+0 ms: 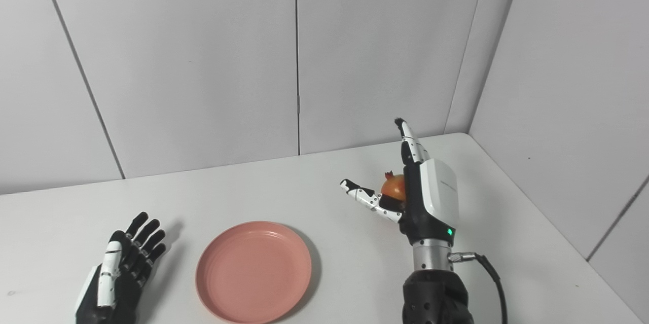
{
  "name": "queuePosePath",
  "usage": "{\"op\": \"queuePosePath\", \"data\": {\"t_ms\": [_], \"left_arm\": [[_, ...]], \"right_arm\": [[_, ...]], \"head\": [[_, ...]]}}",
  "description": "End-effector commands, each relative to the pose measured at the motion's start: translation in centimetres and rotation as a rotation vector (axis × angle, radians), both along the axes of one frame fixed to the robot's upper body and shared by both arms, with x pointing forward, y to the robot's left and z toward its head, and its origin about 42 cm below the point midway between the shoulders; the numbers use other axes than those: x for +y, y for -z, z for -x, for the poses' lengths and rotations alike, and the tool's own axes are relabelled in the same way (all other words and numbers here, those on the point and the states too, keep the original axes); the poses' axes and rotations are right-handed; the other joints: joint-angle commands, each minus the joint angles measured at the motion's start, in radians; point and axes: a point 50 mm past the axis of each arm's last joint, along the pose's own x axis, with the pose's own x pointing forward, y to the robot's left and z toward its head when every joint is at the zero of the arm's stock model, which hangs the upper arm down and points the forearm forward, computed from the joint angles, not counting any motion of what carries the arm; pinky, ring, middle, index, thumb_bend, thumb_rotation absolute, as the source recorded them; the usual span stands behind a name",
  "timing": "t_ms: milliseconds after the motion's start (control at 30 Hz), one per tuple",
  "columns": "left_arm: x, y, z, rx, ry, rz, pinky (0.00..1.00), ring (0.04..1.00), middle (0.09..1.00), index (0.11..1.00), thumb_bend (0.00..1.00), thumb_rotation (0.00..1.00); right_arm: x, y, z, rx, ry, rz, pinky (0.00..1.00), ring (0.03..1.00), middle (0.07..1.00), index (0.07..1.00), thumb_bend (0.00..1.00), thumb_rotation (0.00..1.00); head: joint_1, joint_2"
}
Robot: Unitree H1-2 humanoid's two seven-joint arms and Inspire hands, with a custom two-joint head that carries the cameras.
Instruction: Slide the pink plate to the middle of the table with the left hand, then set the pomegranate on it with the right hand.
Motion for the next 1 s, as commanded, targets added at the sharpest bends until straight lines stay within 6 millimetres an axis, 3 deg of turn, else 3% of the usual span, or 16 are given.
{"op": "queuePosePath", "data": {"t_ms": [0, 100, 367, 767, 967], "left_arm": [[0.1, 0.1, -0.1, 0.027, 0.008, -0.001, 0.94, 0.917, 0.919, 0.902, 0.35, 1.0], [0.1, 0.0, -0.1, 0.03, 0.008, 0.004, 0.94, 0.913, 0.916, 0.901, 0.34, 1.0], [0.1, -0.2, 0.0, 0.032, 0.012, 0.011, 0.94, 0.919, 0.917, 0.899, 0.35, 1.0], [0.1, -0.3, 0.1, 0.031, 0.011, 0.009, 0.94, 0.924, 0.917, 0.892, 0.36, 1.0], [0.4, -0.4, 0.1, 0.027, 0.009, 0.011, 0.94, 0.914, 0.909, 0.888, 0.36, 1.0]], "right_arm": [[-0.2, -1.7, -0.5, -0.05, 0.019, 0.044, 0.76, 0.873, 0.931, 0.936, 0.85, 0.47], [-0.3, -1.4, -0.7, -0.036, 0.038, 0.092, 0.74, 0.864, 0.934, 0.94, 0.88, 0.45], [-1.0, -0.9, -2.0, 0.048, 0.062, 0.155, 0.8, 0.912, 0.959, 0.978, 0.93, 0.46], [-3.8, 0.1, -4.7, 0.154, 0.089, 0.192, 0.83, 0.924, 0.965, 0.982, 0.95, 0.44], [-5.0, 0.7, -5.7, 0.193, 0.116, 0.23, 0.89, 0.939, 0.968, 0.987, 0.96, 0.47]], "head": [[0.001, 0.001], [-0.002, 0.011], [0.009, 0.019], [0.009, 0.03], [0.007, 0.043]]}}
